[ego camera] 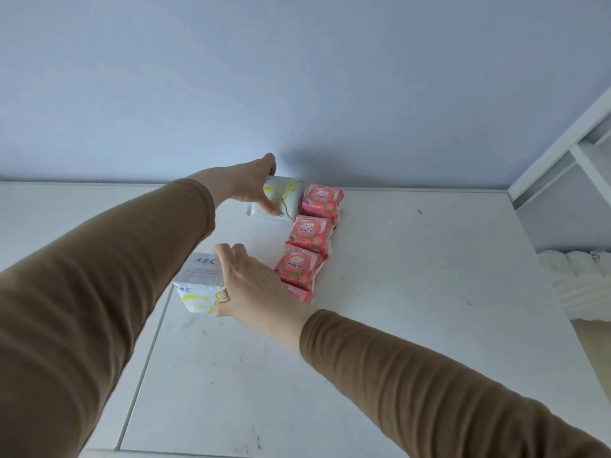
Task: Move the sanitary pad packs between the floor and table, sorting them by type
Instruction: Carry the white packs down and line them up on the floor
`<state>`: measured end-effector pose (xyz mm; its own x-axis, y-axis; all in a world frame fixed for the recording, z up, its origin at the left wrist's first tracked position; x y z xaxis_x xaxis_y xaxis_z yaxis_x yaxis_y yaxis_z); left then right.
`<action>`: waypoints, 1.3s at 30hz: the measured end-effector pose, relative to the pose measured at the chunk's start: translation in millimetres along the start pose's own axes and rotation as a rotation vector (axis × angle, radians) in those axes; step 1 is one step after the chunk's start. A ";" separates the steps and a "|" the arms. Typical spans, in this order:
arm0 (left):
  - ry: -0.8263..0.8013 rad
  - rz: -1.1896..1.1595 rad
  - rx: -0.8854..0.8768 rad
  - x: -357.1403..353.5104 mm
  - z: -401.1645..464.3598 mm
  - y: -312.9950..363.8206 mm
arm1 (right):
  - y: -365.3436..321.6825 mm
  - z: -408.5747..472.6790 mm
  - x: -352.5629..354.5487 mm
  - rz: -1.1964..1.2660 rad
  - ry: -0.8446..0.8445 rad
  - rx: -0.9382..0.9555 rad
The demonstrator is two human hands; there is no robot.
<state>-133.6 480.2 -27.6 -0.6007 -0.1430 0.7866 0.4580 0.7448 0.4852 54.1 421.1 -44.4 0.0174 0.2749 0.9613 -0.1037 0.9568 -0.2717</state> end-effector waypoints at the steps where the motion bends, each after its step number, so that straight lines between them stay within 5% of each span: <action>1: 0.004 -0.018 -0.011 -3.0 -5.4 0.1 | -1.6 -2.1 -1.5 0.016 -0.027 0.002; 7: 0.122 0.087 -0.026 -5.7 -51.5 -18.2 | -6.3 -24.4 9.3 0.237 -0.066 -0.115; 19: 0.322 -0.337 -0.157 -8.6 -275.4 -72.7 | -76.3 -171.9 22.3 0.524 -0.037 -0.286; 29: 0.274 -0.406 -0.133 -117.1 -429.7 -107.8 | -116.9 -314.6 -24.6 0.551 -0.194 -0.374; 39: 0.075 -0.353 -0.016 -320.4 -492.7 -159.2 | -104.7 -461.4 -163.8 0.554 -0.254 -0.492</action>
<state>308.9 86.2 -168.7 -0.6743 -0.4370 0.5953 0.2417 0.6311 0.7371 520.9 319.7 -194.3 -0.1427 0.7511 0.6445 0.4234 0.6349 -0.6462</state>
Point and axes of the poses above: each hand's wrist, its own z-axis towards the middle knuckle, its own x-axis out of the back of the hand, y = z × x, the point moved 7 cm from there along z, towards the middle knuckle, and after that the axes turned 13 degrees about -z, right-handed, at the moved point
